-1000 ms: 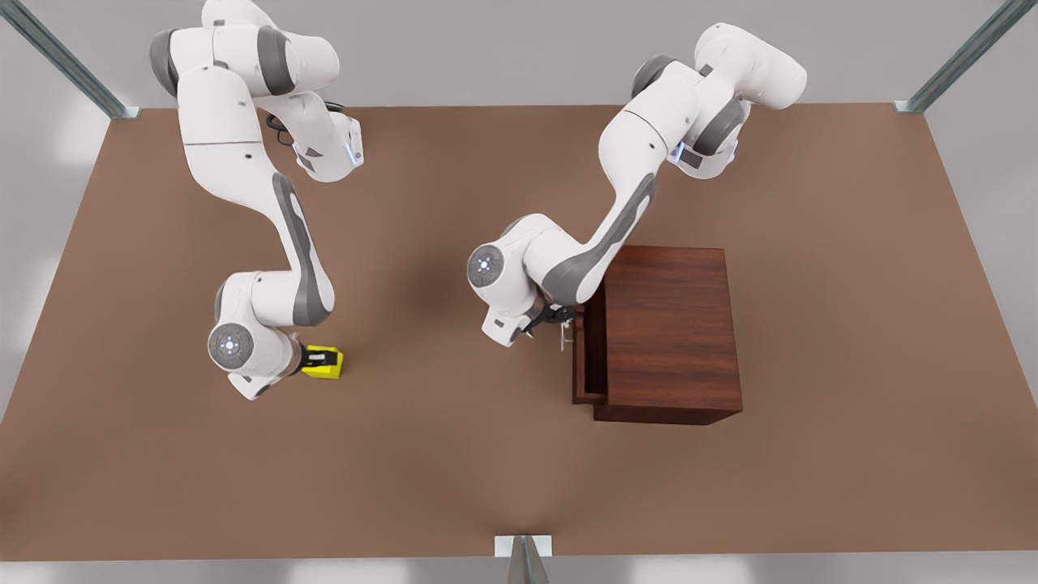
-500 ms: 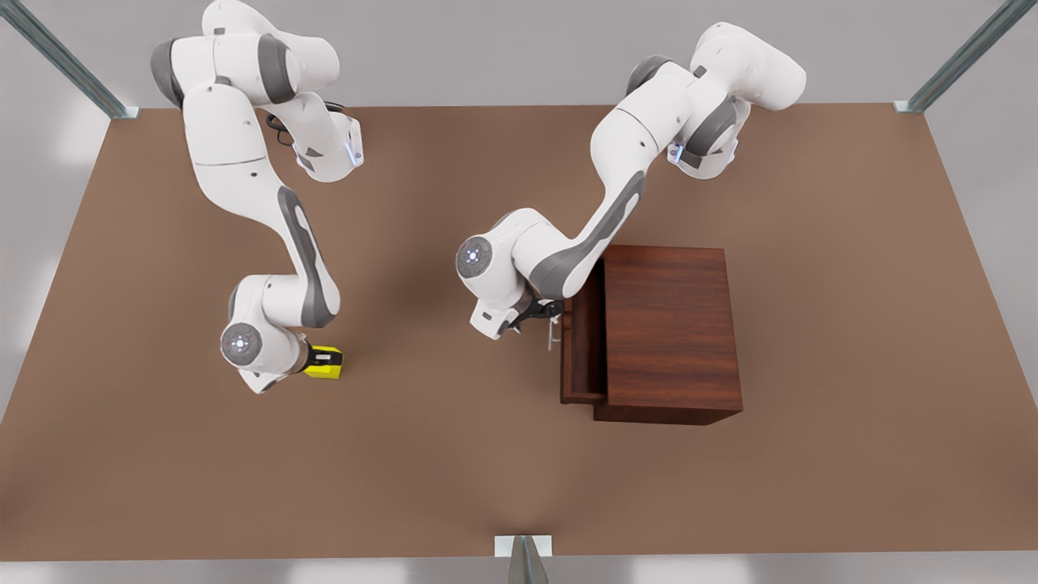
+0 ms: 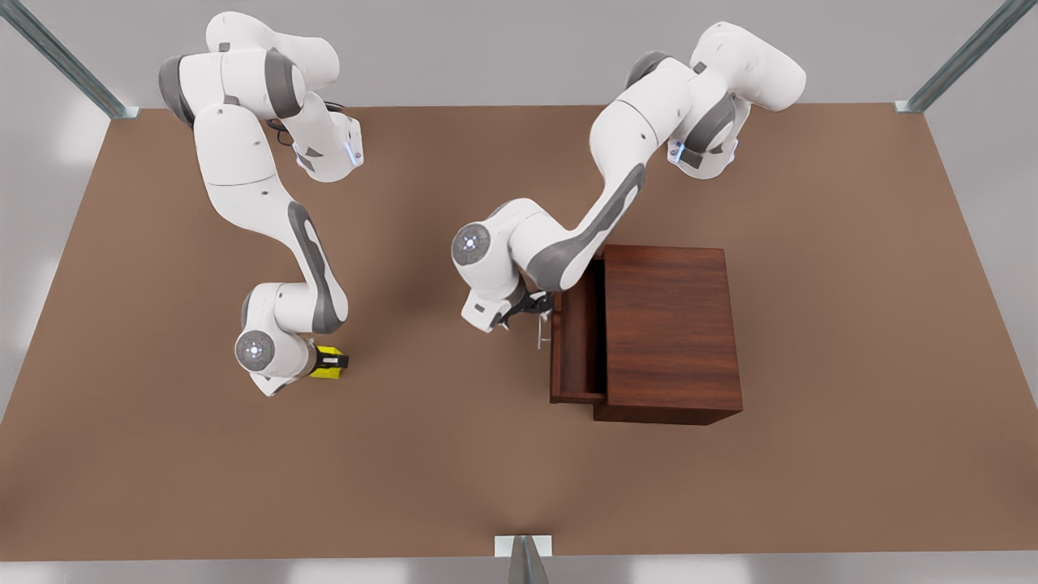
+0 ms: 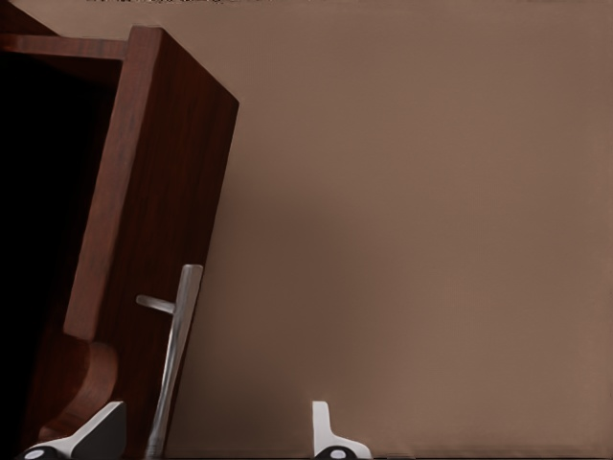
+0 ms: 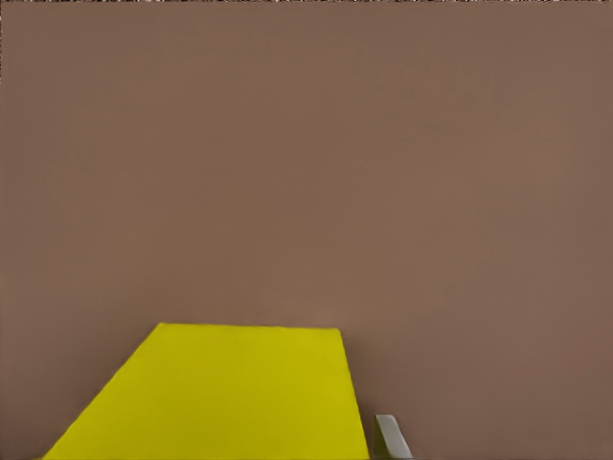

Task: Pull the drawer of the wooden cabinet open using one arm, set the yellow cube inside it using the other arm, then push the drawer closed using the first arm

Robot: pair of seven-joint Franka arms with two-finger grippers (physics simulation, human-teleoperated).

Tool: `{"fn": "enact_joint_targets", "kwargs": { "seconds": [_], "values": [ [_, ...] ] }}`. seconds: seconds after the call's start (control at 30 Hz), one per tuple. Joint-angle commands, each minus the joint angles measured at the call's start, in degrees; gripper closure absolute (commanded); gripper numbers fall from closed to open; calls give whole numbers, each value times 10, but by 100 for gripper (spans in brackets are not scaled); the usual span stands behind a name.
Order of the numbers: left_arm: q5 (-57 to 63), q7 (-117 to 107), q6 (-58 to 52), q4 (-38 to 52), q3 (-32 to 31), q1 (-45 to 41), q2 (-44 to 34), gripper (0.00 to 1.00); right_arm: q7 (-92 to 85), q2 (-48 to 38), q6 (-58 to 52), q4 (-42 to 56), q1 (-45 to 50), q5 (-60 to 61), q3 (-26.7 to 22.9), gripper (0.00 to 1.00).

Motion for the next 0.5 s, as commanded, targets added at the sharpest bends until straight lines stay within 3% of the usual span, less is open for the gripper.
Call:
{"fn": "enact_joint_targets", "kwargs": {
  "seconds": [0.0, 0.13, 0.2, 0.23, 0.27, 0.3, 0.47],
  "values": [
    [-33, -8, -64, 6, 1, 1, -22, 5, -9, -2, 5, 0, -1, 0, 0, 33],
    [-101, 1, -376, 14, -1, 110, -215, 0, -16, -5, -1, 6, -1, 8, 2, 71],
    [-96, 340, -432, 14, -3, 249, -251, 0, -18, -24, -4, 13, 0, 7, 12, 72],
    [-69, 437, -429, 14, -5, 281, -259, 0, -30, -29, -16, 27, 1, 8, 21, 72],
    [-64, 596, -314, -116, -11, 353, -348, 0, -54, -33, -52, 63, 7, 7, 28, 72],
    [-71, 603, -175, -274, -38, 393, -424, 0, -113, -33, -73, 102, 13, 1, 44, 72],
    [-96, 582, -212, -264, -42, 380, -374, 0, -396, -17, -129, 283, 162, -7, 51, 72]
  ]
}}
